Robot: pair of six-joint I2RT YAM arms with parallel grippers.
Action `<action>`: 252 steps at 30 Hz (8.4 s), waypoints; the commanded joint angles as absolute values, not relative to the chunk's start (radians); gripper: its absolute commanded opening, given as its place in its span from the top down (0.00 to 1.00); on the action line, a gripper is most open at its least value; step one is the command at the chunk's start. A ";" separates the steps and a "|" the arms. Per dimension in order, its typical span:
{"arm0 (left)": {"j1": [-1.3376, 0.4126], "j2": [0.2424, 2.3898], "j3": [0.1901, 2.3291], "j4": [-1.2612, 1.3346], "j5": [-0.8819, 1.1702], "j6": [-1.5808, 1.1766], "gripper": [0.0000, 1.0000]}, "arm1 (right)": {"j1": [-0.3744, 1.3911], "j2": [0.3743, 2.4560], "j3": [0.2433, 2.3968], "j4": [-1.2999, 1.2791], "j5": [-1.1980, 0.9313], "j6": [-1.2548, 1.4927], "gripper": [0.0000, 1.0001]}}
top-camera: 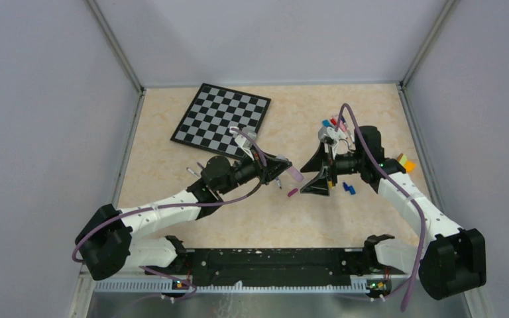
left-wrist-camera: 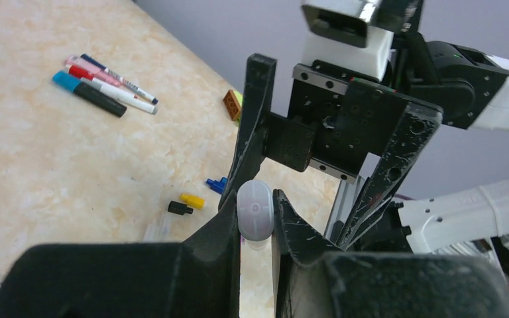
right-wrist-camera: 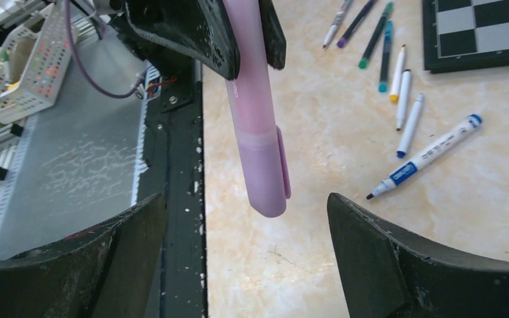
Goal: Open the pen caps
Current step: Open the pen cap from the pen, then place the pen cap at the center of the board, then place the pen at the center of the board, then pick up the pen from the center of the board.
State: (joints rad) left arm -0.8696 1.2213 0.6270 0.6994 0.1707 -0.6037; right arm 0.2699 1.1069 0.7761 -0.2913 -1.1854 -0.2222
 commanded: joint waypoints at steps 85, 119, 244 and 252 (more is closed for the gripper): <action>-0.591 0.968 0.632 0.831 0.363 -0.437 1.00 | 0.294 1.298 0.843 -0.560 -1.095 -0.559 1.00; -0.587 0.771 0.247 0.691 0.276 -0.582 1.00 | -0.343 1.551 0.834 -0.553 -0.502 -0.500 0.82; -0.506 0.594 0.427 0.088 0.025 -0.474 0.01 | -0.355 1.198 0.926 -0.629 -1.189 -0.811 0.46; -0.506 0.561 0.379 0.077 0.022 -0.504 0.01 | -0.280 1.311 1.043 -0.619 -1.089 -0.751 0.44</action>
State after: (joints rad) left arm -0.5095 0.5602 0.3893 0.0650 0.0395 -0.4824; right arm -0.3275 1.2591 0.9596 -0.6395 -1.1198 -0.7471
